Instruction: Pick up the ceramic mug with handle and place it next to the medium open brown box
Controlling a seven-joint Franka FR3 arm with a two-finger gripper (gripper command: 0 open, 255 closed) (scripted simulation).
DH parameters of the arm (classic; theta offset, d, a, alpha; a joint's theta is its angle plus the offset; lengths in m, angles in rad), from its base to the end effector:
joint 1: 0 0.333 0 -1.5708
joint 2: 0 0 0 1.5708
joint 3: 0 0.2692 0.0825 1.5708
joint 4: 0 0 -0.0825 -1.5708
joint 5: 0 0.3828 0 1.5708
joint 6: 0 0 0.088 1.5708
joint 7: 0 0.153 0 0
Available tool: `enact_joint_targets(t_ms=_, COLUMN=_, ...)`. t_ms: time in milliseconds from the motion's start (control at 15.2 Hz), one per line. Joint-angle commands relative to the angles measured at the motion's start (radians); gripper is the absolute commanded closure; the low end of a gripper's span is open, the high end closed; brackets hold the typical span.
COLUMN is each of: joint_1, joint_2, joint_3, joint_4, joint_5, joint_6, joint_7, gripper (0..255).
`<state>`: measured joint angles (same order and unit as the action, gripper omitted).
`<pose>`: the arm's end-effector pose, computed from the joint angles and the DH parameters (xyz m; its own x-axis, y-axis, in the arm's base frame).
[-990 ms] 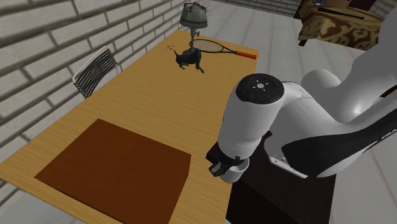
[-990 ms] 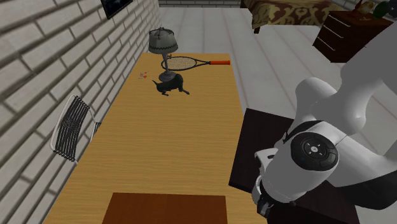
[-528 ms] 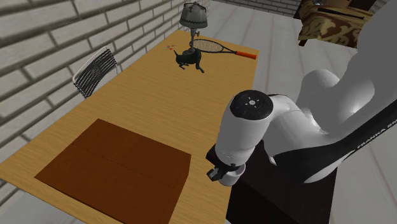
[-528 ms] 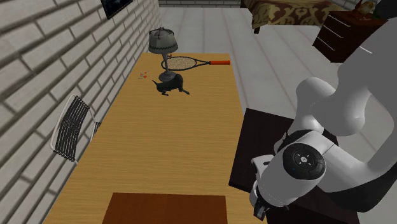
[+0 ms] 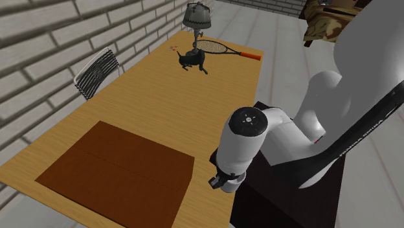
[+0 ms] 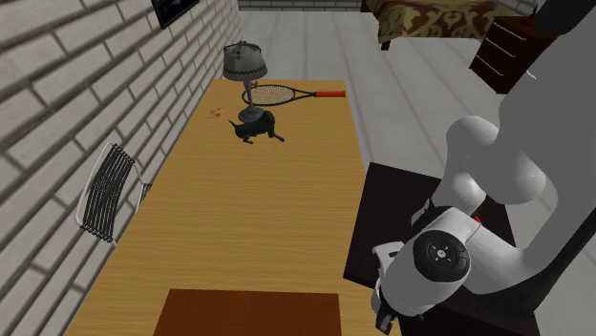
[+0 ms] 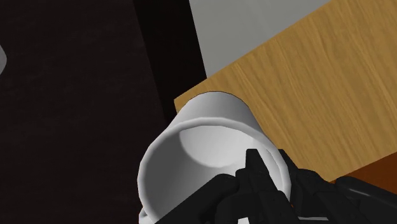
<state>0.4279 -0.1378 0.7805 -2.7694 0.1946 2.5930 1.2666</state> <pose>0.1519 0.3472 0.1466 0.9720 -0.2347 -0.0134 -0.2333 -0.9700 0.0682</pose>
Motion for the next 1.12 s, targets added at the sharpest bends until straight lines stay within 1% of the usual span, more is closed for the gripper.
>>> enact_joint_targets(t_ms=0, joint_1=-0.023, joint_2=0.051, joint_3=0.015, joint_4=-0.002, joint_5=-0.056, joint_6=0.046, joint_7=0.042, gripper=255)
enact_joint_targets(t_ms=132, joint_1=-0.044, joint_2=0.100, joint_3=0.022, joint_4=-0.004, joint_5=-0.125, joint_6=0.084, joint_7=0.091, gripper=255)
enact_joint_targets(t_ms=264, joint_1=-0.061, joint_2=0.151, joint_3=0.019, joint_4=-0.003, joint_5=-0.212, joint_6=0.121, joint_7=0.152, gripper=255)
enact_joint_targets(t_ms=396, joint_1=-0.064, joint_2=0.205, joint_3=-0.001, joint_4=0.001, joint_5=-0.314, joint_6=0.153, joint_7=0.224, gripper=255)
enact_joint_targets(t_ms=462, joint_1=-0.060, joint_2=0.224, joint_3=-0.015, joint_4=0.003, joint_5=-0.353, joint_6=0.163, joint_7=0.252, gripper=255)
enact_joint_targets(t_ms=924, joint_1=-0.055, joint_2=0.224, joint_3=-0.020, joint_4=0.003, joint_5=-0.352, joint_6=0.163, joint_7=0.251, gripper=255)
enact_joint_targets(t_ms=990, joint_1=-0.055, joint_2=0.223, joint_3=-0.019, joint_4=0.003, joint_5=-0.352, joint_6=0.163, joint_7=0.251, gripper=0)
enact_joint_targets(t_ms=1056, joint_1=-0.055, joint_2=0.223, joint_3=-0.019, joint_4=0.003, joint_5=-0.352, joint_6=0.163, joint_7=0.251, gripper=0)
